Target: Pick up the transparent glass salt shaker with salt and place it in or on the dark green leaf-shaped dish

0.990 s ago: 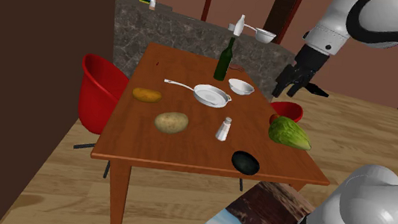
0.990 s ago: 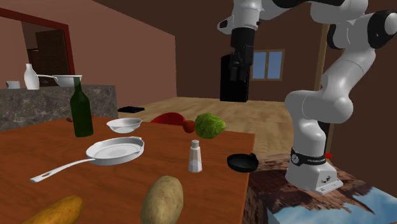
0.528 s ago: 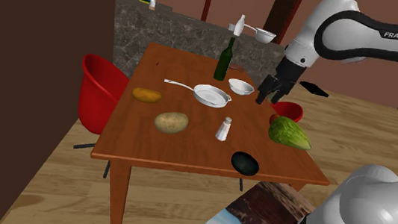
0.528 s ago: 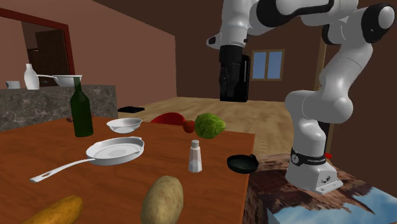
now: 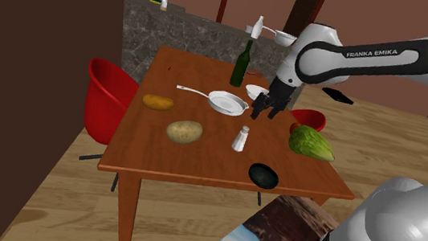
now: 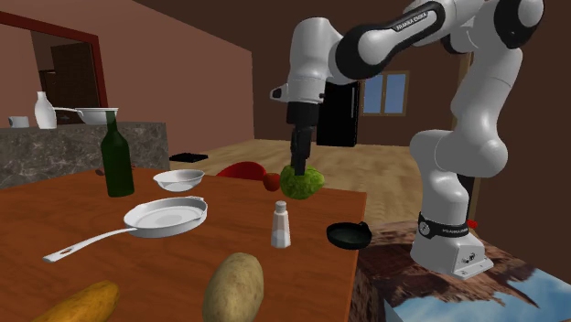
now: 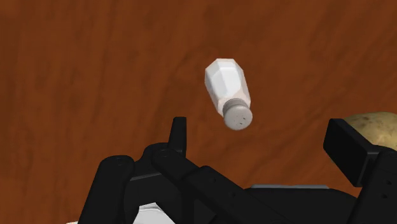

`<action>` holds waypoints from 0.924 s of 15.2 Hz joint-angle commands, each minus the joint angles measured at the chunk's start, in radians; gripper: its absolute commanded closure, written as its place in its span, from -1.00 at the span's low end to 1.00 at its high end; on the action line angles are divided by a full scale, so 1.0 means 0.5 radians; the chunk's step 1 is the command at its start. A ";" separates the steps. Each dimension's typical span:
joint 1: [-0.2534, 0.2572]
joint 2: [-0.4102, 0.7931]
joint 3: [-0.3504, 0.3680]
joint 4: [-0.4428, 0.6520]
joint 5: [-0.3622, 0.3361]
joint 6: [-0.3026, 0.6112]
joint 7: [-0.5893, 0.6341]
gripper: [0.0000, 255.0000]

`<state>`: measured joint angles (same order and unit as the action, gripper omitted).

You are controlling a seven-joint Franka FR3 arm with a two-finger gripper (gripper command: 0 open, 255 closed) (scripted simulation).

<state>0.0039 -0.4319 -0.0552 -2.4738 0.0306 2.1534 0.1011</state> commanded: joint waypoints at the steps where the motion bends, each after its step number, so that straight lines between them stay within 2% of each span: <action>1: 0.003 0.146 -0.004 0.014 0.013 0.140 0.003 -1.00; 4: 0.007 0.374 -0.014 0.064 0.037 0.322 -0.001 -1.00; 12: 0.017 0.544 -0.014 0.000 0.065 0.556 -0.019 -1.00; 14: 0.017 0.544 -0.014 0.000 0.065 0.556 -0.019 -1.00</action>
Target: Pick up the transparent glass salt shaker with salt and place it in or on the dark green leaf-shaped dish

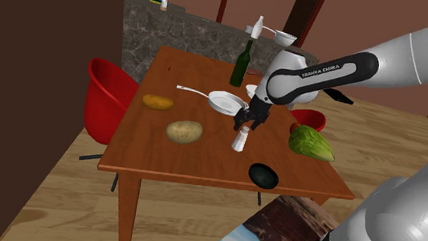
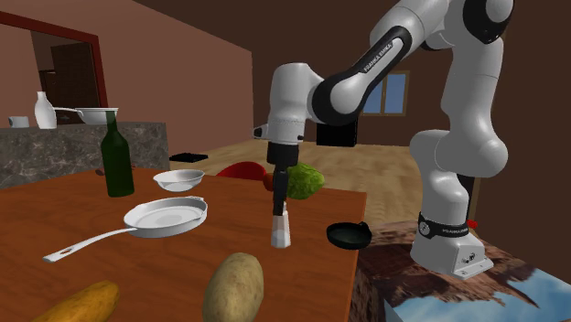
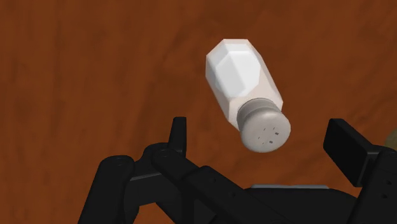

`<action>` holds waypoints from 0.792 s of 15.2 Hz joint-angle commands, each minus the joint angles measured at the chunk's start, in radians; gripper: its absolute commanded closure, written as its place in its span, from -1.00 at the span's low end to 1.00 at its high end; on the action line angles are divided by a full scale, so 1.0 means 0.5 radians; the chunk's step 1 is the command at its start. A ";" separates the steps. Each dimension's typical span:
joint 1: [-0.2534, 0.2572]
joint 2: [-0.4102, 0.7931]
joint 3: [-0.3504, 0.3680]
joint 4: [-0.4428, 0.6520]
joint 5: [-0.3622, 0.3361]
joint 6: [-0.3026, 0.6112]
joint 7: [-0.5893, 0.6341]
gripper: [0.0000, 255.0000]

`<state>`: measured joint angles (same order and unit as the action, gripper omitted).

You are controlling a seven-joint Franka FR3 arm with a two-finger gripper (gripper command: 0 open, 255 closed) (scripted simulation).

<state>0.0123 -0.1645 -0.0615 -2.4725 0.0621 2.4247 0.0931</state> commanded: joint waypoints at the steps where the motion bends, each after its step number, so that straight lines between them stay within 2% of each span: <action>1: 0.000 0.009 -0.001 -0.003 0.002 0.013 -0.003 -1.00; 6: 0.000 0.009 -0.001 -0.002 0.002 0.012 -0.003 -1.00; 7: 0.000 0.009 -0.001 -0.002 0.002 0.012 -0.003 1.00; 12: 0.000 0.010 -0.001 -0.002 0.002 0.013 -0.003 1.00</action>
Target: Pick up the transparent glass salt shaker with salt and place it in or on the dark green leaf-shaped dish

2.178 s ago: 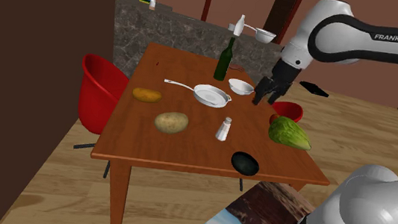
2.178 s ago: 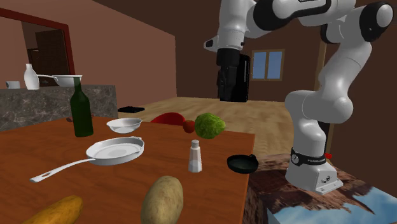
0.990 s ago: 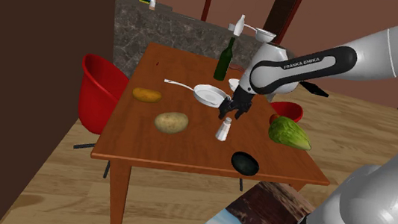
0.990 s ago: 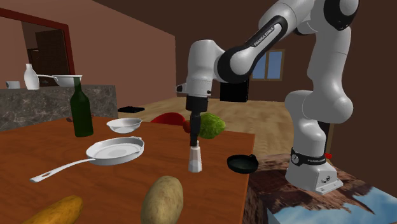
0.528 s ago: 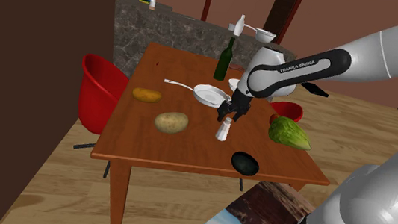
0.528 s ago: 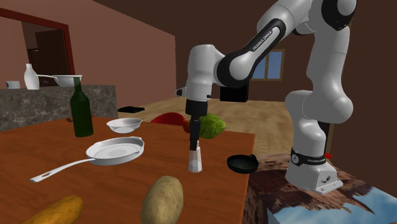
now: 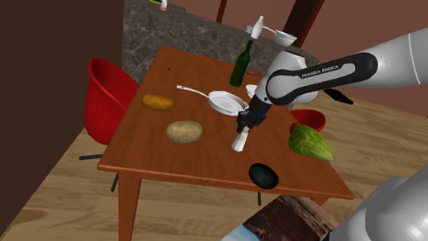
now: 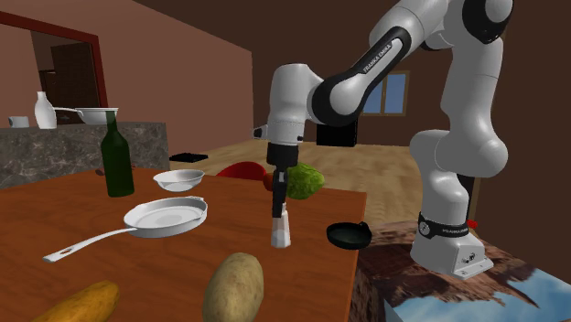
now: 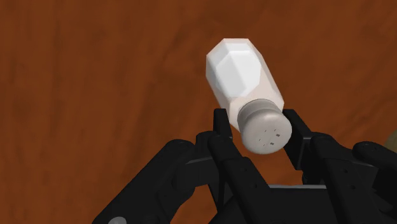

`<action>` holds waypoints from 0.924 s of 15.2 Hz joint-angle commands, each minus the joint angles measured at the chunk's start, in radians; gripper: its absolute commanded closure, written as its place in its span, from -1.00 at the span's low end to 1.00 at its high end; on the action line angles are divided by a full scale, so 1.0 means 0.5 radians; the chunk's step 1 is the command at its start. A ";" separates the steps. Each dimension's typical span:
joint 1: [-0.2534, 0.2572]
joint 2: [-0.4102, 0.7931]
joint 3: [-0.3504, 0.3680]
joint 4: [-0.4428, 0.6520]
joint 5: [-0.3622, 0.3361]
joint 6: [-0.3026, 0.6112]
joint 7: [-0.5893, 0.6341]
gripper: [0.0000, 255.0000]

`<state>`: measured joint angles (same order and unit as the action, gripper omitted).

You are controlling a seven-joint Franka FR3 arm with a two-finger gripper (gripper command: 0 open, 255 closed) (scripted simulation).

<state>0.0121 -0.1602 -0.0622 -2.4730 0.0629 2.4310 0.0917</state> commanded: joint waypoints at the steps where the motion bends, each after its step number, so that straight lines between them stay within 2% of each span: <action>1: 0.000 0.001 0.000 -0.001 0.000 0.000 0.000 1.00; 4: 0.000 0.001 0.000 -0.001 0.000 0.000 0.000 1.00; 14: -0.007 -0.155 0.006 0.134 -0.028 -0.290 0.030 1.00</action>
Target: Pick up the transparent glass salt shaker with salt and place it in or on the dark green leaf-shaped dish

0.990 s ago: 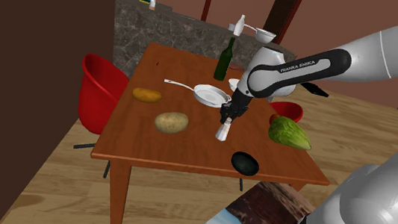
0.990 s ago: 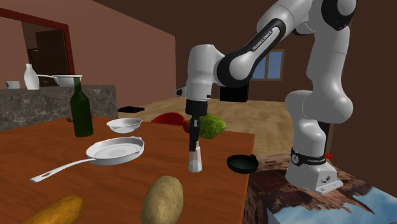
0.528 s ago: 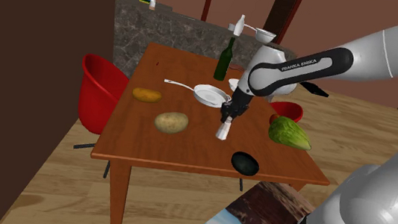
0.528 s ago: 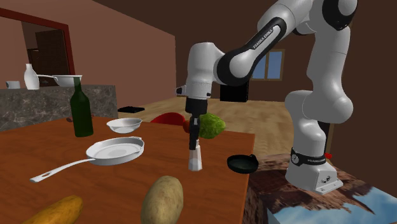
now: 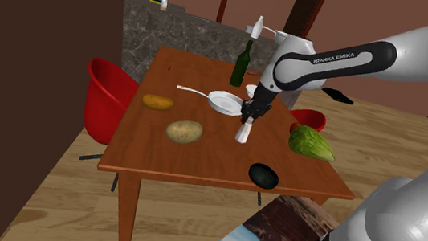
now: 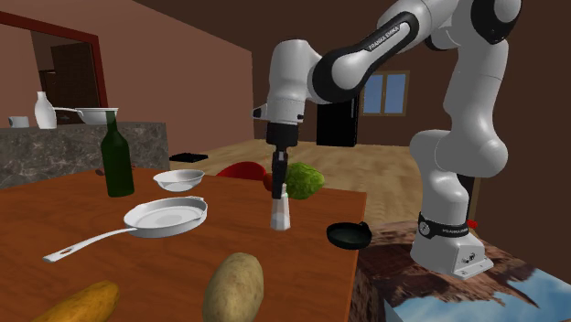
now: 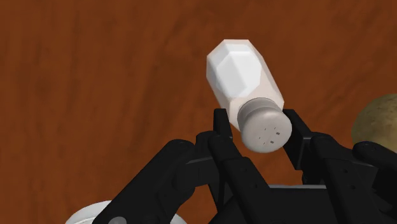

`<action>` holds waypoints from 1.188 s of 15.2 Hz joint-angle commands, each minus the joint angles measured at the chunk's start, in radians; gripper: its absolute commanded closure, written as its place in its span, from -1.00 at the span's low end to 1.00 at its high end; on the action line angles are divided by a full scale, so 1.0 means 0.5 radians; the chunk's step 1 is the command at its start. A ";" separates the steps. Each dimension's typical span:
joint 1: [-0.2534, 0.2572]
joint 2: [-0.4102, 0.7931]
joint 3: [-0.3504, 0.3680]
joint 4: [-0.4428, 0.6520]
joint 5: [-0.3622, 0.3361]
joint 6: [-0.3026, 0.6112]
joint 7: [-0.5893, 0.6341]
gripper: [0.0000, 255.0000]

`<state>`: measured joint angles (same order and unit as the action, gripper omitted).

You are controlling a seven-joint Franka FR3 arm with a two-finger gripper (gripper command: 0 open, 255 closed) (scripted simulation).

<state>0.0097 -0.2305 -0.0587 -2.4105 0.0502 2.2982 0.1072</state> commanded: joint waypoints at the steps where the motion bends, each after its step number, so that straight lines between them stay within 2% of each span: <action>1: -0.003 -0.027 -0.001 0.025 -0.005 -0.053 0.001 1.00; 14: -0.007 -0.144 0.004 0.250 -0.022 -0.394 0.026 1.00; 18: -0.002 -0.479 0.036 0.011 -0.033 -0.488 0.074 1.00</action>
<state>0.0071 -0.4286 -0.0467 -2.3777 0.0343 2.0679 0.1354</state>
